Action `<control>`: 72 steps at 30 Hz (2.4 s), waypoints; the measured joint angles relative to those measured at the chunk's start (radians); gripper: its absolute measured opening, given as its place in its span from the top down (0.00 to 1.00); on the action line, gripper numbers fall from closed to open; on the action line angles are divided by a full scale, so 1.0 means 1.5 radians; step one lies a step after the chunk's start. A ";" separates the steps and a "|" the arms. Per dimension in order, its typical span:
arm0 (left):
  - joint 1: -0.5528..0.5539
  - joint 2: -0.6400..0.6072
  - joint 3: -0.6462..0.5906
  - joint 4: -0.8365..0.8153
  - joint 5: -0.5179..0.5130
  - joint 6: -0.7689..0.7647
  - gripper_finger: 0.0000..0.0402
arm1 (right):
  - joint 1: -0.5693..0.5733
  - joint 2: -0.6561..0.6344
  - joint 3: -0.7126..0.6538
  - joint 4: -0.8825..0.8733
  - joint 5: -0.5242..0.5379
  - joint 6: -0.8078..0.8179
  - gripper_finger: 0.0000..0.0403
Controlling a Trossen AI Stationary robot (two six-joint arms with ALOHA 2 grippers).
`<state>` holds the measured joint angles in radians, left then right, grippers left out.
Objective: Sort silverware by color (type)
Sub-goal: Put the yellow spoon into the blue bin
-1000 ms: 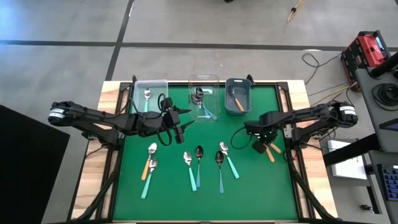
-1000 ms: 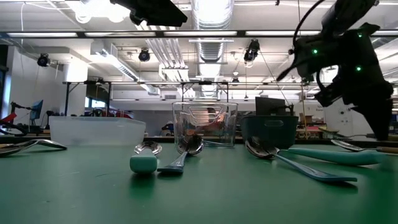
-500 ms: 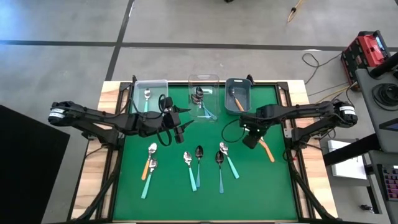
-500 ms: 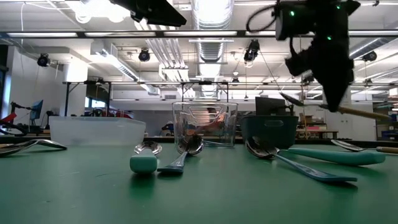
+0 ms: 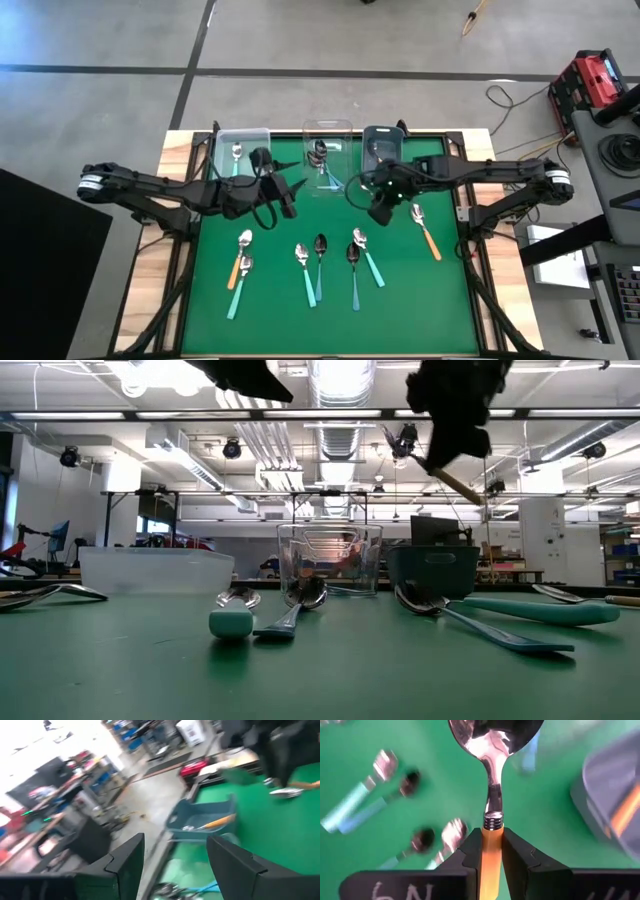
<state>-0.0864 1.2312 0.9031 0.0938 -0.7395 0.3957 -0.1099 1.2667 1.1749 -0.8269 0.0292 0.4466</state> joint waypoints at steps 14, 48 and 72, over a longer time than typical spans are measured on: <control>0.002 -0.039 -0.002 0.014 -0.028 0.063 0.51 | -0.067 0.000 0.062 0.089 0.036 -0.037 0.90; 0.002 -0.139 -0.050 -0.071 0.010 0.041 0.51 | -0.185 0.313 0.417 0.029 0.034 -0.195 0.89; 0.002 -0.409 -0.205 0.068 0.139 0.057 0.51 | -0.199 0.364 0.479 0.032 0.036 -0.210 0.89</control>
<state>-0.0830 0.6172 0.5958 0.1953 -0.5314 0.4807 -0.4087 1.8122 1.8938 -0.7792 0.0831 0.1310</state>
